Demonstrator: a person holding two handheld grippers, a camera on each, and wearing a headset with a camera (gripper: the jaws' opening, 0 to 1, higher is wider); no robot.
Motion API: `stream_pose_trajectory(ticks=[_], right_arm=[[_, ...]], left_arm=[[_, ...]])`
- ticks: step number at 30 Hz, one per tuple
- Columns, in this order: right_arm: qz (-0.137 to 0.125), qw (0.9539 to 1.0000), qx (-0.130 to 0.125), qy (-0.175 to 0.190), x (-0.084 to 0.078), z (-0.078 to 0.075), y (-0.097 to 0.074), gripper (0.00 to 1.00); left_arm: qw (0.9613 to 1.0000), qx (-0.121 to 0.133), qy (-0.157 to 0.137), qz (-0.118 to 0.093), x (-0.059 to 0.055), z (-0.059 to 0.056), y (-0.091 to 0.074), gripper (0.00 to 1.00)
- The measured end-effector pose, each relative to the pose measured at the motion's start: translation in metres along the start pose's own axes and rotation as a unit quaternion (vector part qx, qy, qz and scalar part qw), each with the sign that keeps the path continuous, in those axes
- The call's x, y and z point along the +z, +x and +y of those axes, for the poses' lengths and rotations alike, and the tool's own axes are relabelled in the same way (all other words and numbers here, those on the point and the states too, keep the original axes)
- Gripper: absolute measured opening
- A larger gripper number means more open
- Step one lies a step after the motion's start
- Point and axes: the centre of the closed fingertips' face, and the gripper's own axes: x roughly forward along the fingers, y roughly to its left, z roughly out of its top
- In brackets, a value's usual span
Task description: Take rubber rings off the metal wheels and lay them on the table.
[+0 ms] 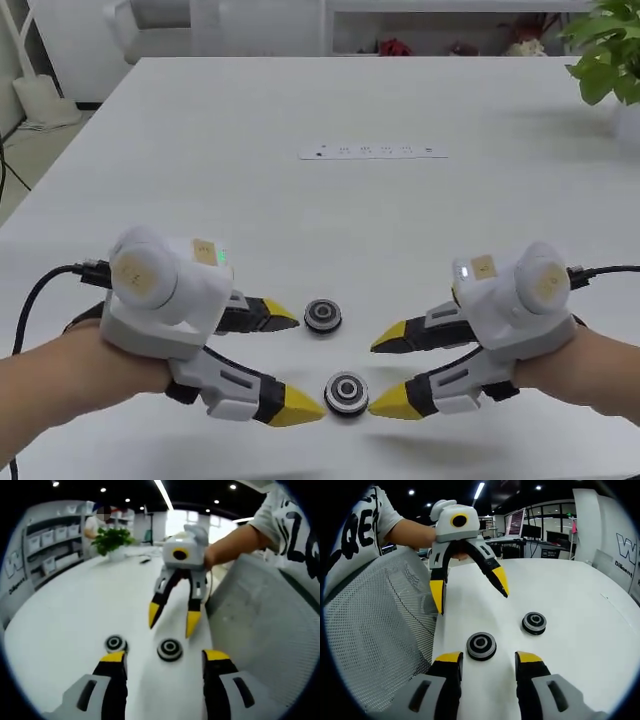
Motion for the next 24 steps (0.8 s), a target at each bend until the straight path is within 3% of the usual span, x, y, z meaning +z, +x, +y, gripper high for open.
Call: stream_pose_trajectory(ticks=[24], right_arm=[[-0.001, 1.0, 0.005, 0.004, -0.002, 0.001, 0.003, 0.38]], left_arm=[[0.9991, -0.037, 0.012, 0.019, -0.003, -0.01, 0.027, 0.42]])
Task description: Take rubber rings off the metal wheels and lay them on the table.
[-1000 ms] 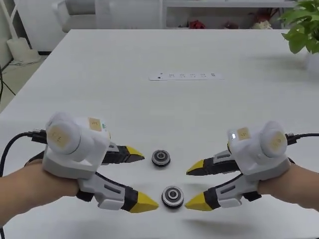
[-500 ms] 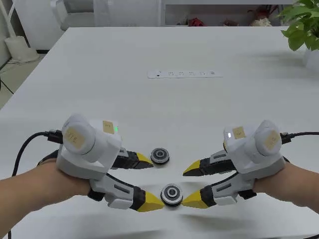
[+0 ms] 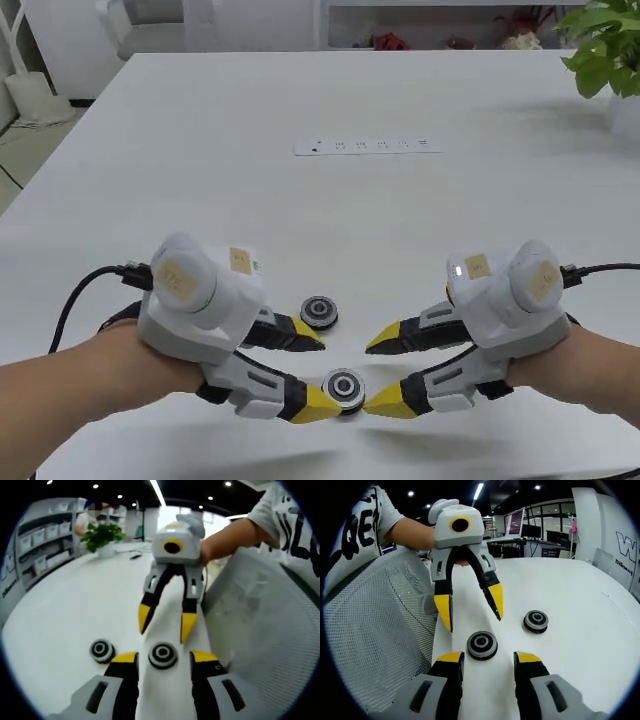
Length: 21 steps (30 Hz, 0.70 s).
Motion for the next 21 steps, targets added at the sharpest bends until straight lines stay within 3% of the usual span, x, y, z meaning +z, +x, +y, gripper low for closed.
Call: stream_pose_trajectory(ticks=[21], right_arm=[[0.003, 1.0, 0.001, -0.001, -0.002, 0.002, 0.001, 0.38]], left_arm=[[0.9997, -0.003, 0.014, 0.021, -0.006, -0.002, 0.015, 0.25]])
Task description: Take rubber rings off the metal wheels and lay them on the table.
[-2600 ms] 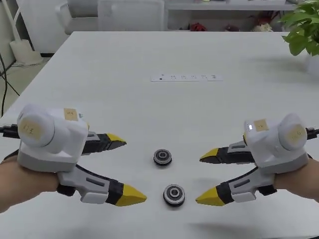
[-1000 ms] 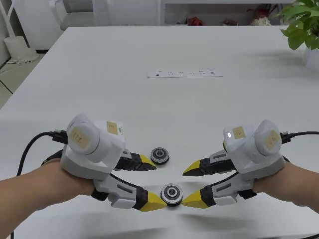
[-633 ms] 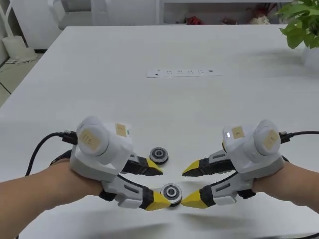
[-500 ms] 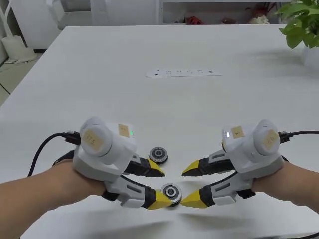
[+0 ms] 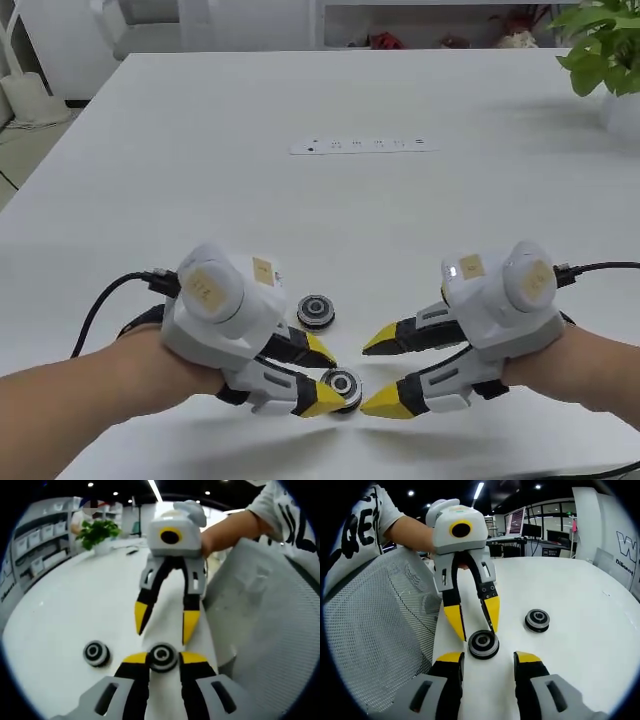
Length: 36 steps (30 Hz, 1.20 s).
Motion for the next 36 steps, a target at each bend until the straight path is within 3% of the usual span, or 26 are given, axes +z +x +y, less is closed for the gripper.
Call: stream_pose_trajectory(ticks=[21, 36], right_arm=[[0.005, 1.0, 0.005, 0.0, -0.004, 0.002, 0.004, 0.38], [0.002, 0.9999, 0.014, -0.007, -0.002, 0.01, 0.015, 0.34]], left_arm=[[0.9991, 0.019, 0.036, 0.007, -0.004, 0.003, 0.005, 0.14], [0.9994, 0.025, 0.024, 0.005, -0.004, 0.003, 0.005, 0.14]])
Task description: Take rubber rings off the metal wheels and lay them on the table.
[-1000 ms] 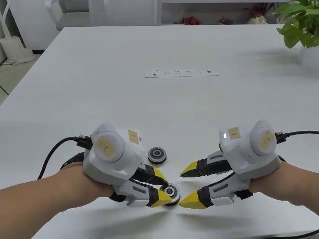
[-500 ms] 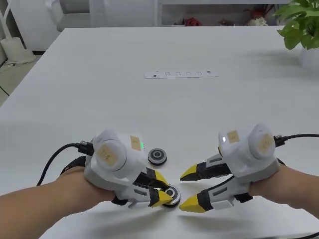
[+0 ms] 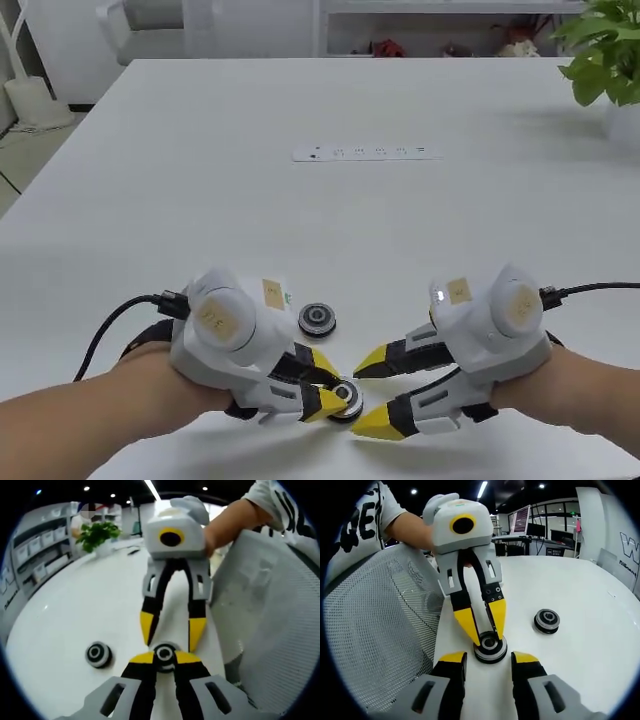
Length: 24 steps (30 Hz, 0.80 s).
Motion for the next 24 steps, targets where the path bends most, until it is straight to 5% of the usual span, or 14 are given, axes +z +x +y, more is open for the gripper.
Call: stream_pose_trajectory(ticks=[24], right_arm=[[-0.021, 0.9996, -0.009, 0.017, 0.0076, -0.0022, 0.006, 0.26]], left_arm=[[1.0, 0.007, -0.005, -0.002, 0.0007, 0.0011, -0.0006, 0.13]])
